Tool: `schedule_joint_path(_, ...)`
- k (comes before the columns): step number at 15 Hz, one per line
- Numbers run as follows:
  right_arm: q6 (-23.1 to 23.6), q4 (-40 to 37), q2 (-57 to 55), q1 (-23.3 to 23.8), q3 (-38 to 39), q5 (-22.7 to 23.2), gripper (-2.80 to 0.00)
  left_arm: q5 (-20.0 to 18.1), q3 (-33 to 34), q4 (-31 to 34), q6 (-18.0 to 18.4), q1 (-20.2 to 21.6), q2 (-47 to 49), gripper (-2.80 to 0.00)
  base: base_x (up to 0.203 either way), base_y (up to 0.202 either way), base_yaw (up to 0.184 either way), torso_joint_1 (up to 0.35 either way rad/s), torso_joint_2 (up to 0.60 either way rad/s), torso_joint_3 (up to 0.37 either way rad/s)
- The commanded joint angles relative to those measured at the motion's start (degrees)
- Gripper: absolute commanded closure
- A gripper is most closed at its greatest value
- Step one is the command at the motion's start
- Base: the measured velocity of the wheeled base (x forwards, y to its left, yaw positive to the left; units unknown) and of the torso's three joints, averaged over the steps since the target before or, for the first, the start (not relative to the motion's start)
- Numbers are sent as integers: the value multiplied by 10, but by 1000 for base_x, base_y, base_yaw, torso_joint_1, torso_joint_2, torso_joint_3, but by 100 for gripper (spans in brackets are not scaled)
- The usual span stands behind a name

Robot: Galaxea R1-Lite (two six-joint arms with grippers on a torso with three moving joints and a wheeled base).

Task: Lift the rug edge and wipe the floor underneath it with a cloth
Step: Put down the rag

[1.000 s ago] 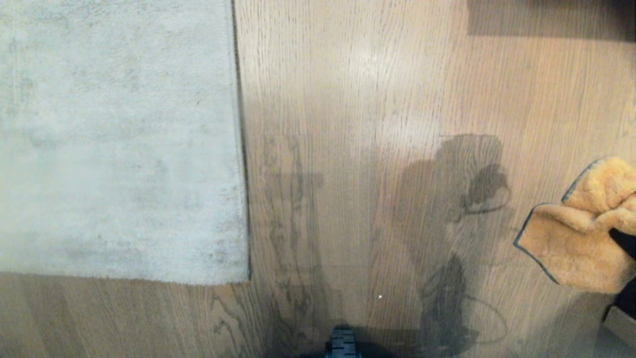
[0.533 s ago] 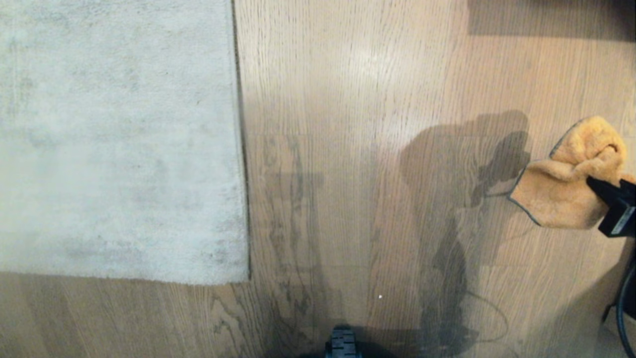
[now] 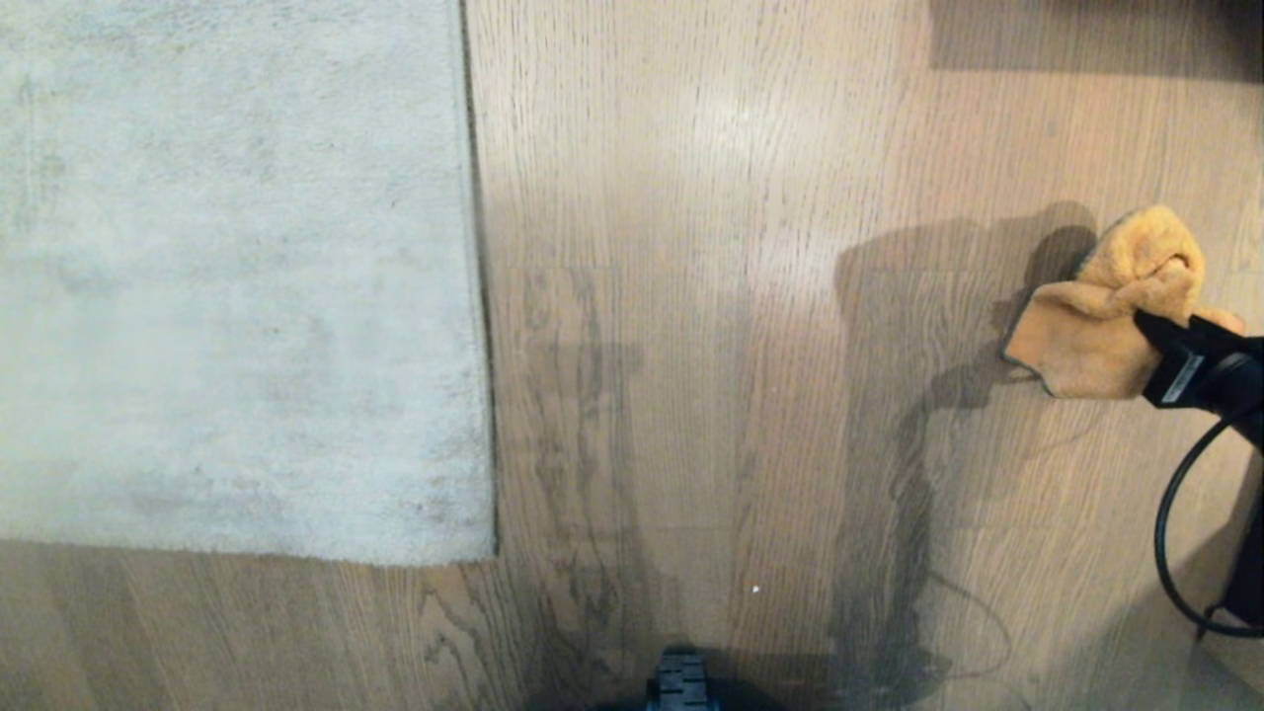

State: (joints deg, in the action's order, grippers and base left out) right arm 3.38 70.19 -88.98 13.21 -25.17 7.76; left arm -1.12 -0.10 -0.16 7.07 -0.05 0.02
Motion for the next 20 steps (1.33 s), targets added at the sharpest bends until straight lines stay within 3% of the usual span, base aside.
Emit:
schedule_joint_path(1,0,7,-35,20,-17,15,0,0,0,0,0,0,0,0,0,0,0,0,0,0)
schedule_joint_path(14,1,11,-87,29,-49,21,0,0,0,0,0,0,0,0,0,0,0,0,0,0)
schedule_joint_path(15,2,12,-88,29,-50,21,-280,0,0,0,0,0,0,0,0,0,0,0,0,0)
schedule_joint_path(20,1,12,-88,29,-61,21,-280,0,0,0,-3,0,0,0,0,0,0,0,0,0)
